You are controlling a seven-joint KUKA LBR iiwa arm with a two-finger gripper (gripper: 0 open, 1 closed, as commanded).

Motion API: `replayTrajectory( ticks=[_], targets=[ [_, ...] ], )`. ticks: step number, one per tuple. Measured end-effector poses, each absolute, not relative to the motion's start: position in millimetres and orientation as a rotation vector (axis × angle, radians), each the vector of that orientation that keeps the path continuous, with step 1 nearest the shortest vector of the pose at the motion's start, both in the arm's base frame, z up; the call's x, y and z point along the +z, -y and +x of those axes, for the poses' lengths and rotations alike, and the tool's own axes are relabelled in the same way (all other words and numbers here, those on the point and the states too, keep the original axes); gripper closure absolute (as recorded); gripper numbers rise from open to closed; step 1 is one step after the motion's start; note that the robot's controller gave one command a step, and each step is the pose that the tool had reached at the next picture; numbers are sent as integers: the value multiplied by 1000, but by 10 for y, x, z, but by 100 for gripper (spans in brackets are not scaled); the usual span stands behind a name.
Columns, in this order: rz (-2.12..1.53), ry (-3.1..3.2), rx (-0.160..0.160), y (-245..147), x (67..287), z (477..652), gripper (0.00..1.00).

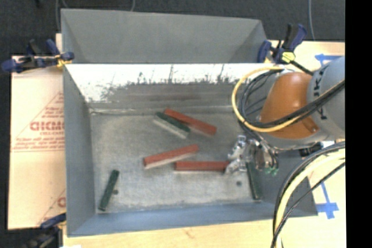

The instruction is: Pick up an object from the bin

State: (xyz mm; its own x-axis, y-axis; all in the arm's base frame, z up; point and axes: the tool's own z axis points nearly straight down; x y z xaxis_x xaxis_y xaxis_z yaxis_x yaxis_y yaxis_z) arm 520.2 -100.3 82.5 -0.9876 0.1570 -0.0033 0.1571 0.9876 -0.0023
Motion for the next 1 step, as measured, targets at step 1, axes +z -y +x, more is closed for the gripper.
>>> replayTrajectory(
  ticks=[1],
  targets=[
    [197,-3124,-2,1101,2507,5210,100]
  ],
)
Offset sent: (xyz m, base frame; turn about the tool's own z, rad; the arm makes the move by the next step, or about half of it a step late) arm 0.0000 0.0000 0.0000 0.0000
